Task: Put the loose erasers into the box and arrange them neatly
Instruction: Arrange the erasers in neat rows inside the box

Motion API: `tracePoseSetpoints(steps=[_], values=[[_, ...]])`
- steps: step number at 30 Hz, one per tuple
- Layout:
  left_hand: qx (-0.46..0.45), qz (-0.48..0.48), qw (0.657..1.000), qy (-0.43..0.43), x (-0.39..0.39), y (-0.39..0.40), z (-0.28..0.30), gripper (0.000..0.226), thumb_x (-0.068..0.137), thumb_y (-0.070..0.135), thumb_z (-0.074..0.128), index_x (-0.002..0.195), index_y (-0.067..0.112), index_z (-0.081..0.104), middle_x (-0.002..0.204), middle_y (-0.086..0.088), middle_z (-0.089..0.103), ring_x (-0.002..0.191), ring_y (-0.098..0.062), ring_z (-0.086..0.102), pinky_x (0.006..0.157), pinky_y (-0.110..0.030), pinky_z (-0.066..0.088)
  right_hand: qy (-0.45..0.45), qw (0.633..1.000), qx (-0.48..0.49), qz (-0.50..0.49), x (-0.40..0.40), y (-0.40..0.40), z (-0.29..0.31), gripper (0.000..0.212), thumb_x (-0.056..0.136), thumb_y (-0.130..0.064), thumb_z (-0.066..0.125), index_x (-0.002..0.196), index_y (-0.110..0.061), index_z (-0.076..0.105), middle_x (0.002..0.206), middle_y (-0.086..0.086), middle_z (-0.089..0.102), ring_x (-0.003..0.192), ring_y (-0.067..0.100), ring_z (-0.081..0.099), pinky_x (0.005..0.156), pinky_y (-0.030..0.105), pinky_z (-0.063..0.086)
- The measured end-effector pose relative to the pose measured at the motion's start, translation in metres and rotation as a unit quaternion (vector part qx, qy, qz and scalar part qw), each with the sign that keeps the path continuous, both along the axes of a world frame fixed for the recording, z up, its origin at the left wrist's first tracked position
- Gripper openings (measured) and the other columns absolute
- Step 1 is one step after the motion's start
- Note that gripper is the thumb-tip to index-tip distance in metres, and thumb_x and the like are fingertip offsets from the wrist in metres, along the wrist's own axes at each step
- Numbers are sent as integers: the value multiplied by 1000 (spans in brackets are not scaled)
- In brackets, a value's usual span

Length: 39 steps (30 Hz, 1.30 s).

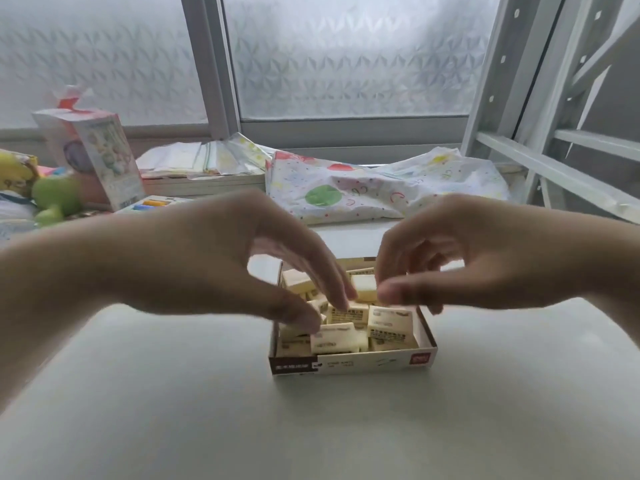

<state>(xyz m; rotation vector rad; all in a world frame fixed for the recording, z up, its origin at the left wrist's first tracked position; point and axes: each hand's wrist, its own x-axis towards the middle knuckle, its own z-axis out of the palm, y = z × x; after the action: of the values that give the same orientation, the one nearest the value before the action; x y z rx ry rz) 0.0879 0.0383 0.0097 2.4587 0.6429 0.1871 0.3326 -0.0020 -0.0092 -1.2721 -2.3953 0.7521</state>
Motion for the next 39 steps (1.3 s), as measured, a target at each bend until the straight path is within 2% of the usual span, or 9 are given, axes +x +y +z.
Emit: tracePoseSetpoints(steps=[2,5,9,15,24,26,30,36,39], values=[[-6,53,998,-35,0,14,-2,15,80,32,74,94,31,79,102,16,78,102,-4,72,93,-29,55,47,998,32,-32,6,5,1,27,81,-46,65,87,-23,77,72,-3,72,62,11,67,62,25,57],[91,141,985,-30,2,30,-18,10,80,43,72,85,35,77,86,17,76,85,0,70,79,-34,58,-2,993,97,-62,12,15,-3,19,82,-45,69,92,-31,77,73,-9,68,67,11,63,66,33,57],[119,159,980,-2,-3,29,-38,32,73,67,64,87,39,70,93,21,70,92,2,65,81,-32,58,-55,994,84,-49,10,16,-10,23,76,-53,71,91,-37,77,84,-10,66,82,10,61,68,19,48],[140,172,975,16,-7,26,-44,32,73,65,67,92,40,69,94,23,68,95,3,64,81,-27,58,-83,990,103,-49,8,18,-14,28,69,-61,72,88,-40,76,90,-19,64,93,0,57,73,6,39],[117,133,983,45,-12,21,-39,39,68,70,64,91,40,72,100,24,66,99,1,61,80,-24,57,-87,993,77,-16,2,14,-15,23,69,-57,76,84,-42,73,91,-17,67,94,6,59,75,22,47],[125,120,985,15,-11,20,-39,34,71,66,67,92,40,73,103,23,65,103,0,61,81,-25,57,-84,993,78,-16,3,12,-12,25,67,-61,75,84,-43,73,90,-18,68,93,7,58,73,25,49],[103,133,979,-116,-9,16,-31,33,76,59,71,97,35,76,100,15,71,96,-7,69,77,-30,61,-52,995,75,-30,7,12,-5,31,63,-64,73,87,-43,72,89,-15,68,87,12,60,73,37,54],[142,94,980,-102,5,-11,-38,35,67,65,74,94,43,73,86,24,72,86,0,69,73,-17,53,-94,994,55,-30,7,13,-10,36,61,-69,73,88,-45,72,89,-13,66,87,11,59,71,31,51],[175,89,977,-85,11,-15,-43,38,62,70,74,88,42,69,83,23,70,83,-1,67,72,-16,51,-105,993,48,-33,8,14,-11,38,61,-72,71,90,-46,72,91,-14,64,89,10,58,72,26,48]])
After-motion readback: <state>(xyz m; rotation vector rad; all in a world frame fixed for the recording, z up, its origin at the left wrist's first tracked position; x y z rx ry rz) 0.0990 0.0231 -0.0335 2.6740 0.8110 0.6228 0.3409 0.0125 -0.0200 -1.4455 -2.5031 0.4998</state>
